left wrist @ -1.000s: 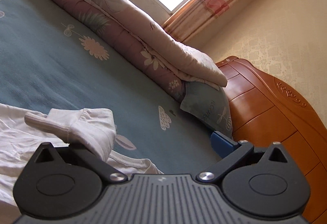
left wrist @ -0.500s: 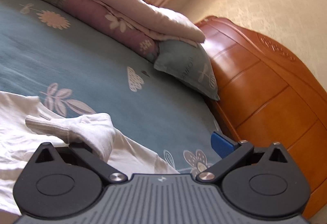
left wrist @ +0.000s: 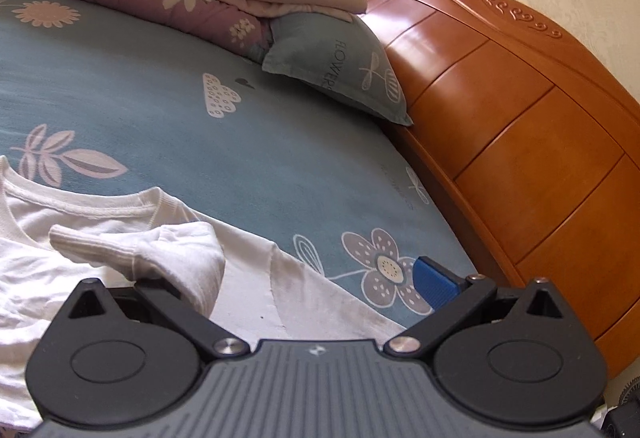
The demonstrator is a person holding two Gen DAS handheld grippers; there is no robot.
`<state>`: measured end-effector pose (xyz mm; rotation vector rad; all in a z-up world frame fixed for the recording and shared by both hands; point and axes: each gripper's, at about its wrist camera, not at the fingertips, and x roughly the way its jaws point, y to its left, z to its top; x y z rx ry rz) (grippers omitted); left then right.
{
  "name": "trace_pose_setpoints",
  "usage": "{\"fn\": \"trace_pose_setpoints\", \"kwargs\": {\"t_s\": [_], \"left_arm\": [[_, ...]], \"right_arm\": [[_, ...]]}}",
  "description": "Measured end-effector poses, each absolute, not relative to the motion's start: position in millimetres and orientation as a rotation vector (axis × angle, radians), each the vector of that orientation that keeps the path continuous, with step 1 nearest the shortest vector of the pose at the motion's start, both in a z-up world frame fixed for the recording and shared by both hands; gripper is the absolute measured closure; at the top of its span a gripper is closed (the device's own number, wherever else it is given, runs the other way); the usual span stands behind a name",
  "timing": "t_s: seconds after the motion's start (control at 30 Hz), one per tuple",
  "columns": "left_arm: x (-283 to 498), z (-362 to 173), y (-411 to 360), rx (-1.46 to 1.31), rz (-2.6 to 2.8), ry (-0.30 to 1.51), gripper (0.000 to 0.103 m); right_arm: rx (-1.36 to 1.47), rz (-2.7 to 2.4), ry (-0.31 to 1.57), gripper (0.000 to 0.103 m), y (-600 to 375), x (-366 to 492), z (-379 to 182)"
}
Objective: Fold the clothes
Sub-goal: 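Lay the held sleeve across the printed front and open the left tool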
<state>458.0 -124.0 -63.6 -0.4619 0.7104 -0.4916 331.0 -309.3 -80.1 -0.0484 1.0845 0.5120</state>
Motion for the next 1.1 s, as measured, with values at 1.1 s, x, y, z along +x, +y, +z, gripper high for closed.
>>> {"fn": "trace_pose_setpoints", "kwargs": {"t_s": [1.1], "left_arm": [[461.8,-67.7,-148.4,-0.345,-0.669,0.814,0.001]], "right_arm": [[-0.035,0.480,1.114,0.000,-314.8,324.3,-85.9]]}}
